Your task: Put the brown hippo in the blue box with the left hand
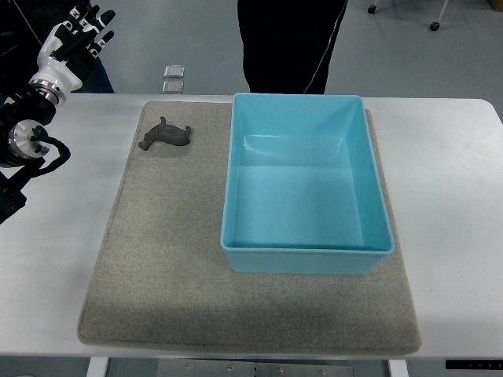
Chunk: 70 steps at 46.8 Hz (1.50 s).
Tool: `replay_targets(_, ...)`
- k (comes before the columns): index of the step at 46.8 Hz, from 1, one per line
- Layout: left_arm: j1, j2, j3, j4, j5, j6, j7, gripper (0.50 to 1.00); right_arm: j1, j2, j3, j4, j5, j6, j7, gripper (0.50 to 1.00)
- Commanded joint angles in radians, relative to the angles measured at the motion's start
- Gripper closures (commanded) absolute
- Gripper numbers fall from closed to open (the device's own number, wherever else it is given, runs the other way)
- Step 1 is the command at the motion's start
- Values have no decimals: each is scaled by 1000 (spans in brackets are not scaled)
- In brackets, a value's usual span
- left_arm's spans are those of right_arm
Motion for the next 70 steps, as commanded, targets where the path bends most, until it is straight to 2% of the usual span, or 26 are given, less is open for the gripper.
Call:
replay_targets(1,0,-4,0,0,0,-1,0,506,1,0,0,0,0,0,0,564)
replay_targets(11,-5,-5,1,0,0,-34,0,506,-1,0,0,0,0,0,0,564)
replay_targets(60,-34,-30,5,3,-6,-37,-5,506,1,0,0,0,-1,0,0,564)
replay_targets(70,-71,-25,32,5,41,-66,-3,516,1,0,0,0,0,0,0,564)
